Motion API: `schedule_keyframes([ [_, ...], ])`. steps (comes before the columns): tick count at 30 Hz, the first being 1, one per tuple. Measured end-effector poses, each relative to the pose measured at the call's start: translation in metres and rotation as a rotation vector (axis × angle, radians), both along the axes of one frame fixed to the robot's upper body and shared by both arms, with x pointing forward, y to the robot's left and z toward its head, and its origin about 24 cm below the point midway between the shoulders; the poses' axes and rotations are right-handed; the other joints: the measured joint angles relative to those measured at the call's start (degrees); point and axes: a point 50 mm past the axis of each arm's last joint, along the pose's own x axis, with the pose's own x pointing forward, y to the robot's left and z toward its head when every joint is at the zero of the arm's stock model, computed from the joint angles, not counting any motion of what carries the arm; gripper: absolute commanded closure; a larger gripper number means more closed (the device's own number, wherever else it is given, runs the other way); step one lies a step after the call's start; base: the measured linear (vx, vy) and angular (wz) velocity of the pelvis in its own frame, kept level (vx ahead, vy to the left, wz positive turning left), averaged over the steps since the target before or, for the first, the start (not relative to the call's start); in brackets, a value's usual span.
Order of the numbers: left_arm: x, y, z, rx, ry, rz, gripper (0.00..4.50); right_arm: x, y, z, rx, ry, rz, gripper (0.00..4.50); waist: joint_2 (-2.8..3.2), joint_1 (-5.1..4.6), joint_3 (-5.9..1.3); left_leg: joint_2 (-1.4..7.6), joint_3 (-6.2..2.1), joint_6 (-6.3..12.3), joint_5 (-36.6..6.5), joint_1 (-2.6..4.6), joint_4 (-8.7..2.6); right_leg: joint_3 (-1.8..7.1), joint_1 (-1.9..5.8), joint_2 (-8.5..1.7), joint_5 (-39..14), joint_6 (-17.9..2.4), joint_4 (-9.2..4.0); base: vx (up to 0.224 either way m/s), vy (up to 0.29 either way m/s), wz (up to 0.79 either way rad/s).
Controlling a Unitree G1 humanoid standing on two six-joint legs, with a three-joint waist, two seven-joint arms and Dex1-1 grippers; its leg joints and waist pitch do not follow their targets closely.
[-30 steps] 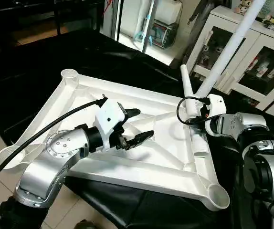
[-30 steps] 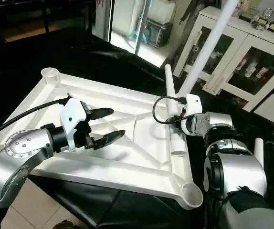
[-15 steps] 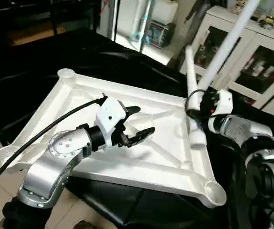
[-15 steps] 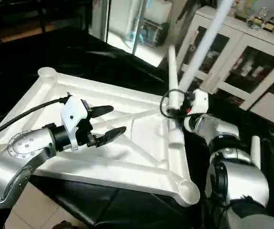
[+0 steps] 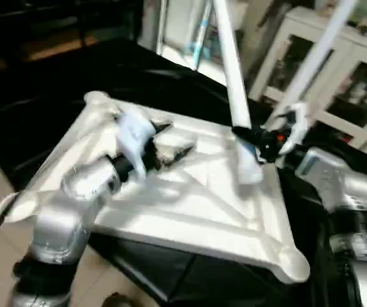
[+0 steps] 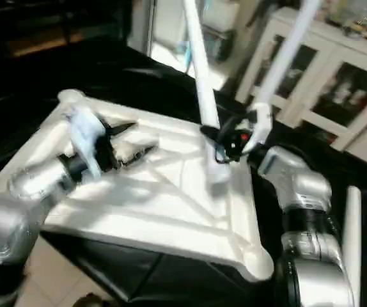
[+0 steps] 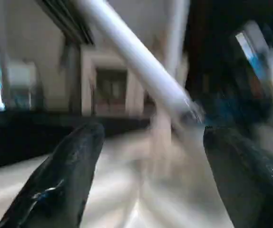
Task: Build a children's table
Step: Pick table leg
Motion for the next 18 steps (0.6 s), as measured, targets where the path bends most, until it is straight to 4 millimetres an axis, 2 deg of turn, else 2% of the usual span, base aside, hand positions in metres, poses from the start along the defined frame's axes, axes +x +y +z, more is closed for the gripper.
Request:
schedule_keyframes([
  [1, 0.001, -0.002, 0.009, -0.023, -0.021, -0.017, 0.35, -0.007, 0.003, 0.004, 0.025, -0.003, 0.035, 2.7, -0.03, 0.3, -0.03, -0.01, 0.02, 0.01, -0.01, 0.15, 0.0, 0.02, 0.11, -0.01, -0.02, 0.02, -0.01, 0.0, 0.0, 0.0],
  [2, 0.002, -0.004, 0.013, -0.041, -0.03, -0.028, 0.08, -0.012, 0.003, 0.006, 0.038, -0.007, 0.049, 2.7, -0.06, 0.53, -0.05, -0.02, 0.02, 0.01, -0.01, 0.17, 0.0, 0.02, 0.14, -0.04, -0.04, 0.05, -0.04, 0.0, 0.0, 0.0],
  [3, 0.004, -0.007, 0.018, -0.08, -0.032, -0.03, 0.0, -0.022, 0.001, 0.006, 0.053, -0.009, 0.074, 2.7, -0.02, 0.93, -0.03, -0.05, 0.03, 0.02, -0.01, 0.17, 0.0, 0.02, 0.2, -0.09, -0.05, 0.08, -0.08, 0.0, 0.0, 0.0],
  [7, 0.013, -0.006, 0.028, -0.202, -0.001, 0.006, 0.0, -0.048, 0.003, -0.001, 0.116, 0.038, 0.159, 2.7, 0.09, 1.27, 0.04, -0.09, 0.06, 0.0, -0.01, 0.16, 0.02, -0.02, 0.22, -0.2, -0.17, 0.39, -0.07, 0.0, 0.0, 0.0],
  [9, 0.018, -0.005, 0.036, -0.247, 0.008, 0.011, 0.0, -0.057, 0.005, 0.001, 0.149, 0.048, 0.199, 2.7, 0.12, 1.14, 0.04, -0.08, 0.05, 0.0, 0.0, 0.17, 0.02, -0.05, 0.21, -0.21, -0.12, 0.43, -0.06, 0.0, 0.0, 0.0],
  [12, 0.02, -0.013, 0.042, -0.279, 0.029, -0.04, 0.0, -0.066, 0.006, 0.009, 0.16, 0.02, 0.202, 2.7, 0.12, 1.13, 0.01, -0.09, 0.04, -0.02, 0.01, 0.18, 0.01, -0.17, 0.21, -0.31, -0.12, 0.44, -0.07, 0.0, 0.0, 0.0],
  [18, 0.02, -0.027, 0.051, -0.335, 0.068, -0.15, 0.0, -0.075, 0.013, 0.023, 0.188, -0.031, 0.191, 2.7, 0.89, 1.07, -0.02, -0.16, 0.04, -0.02, 0.01, 0.13, 0.0, -0.18, 0.19, -0.38, -0.13, 0.47, -0.11, 0.0, 0.0, 0.0],
])
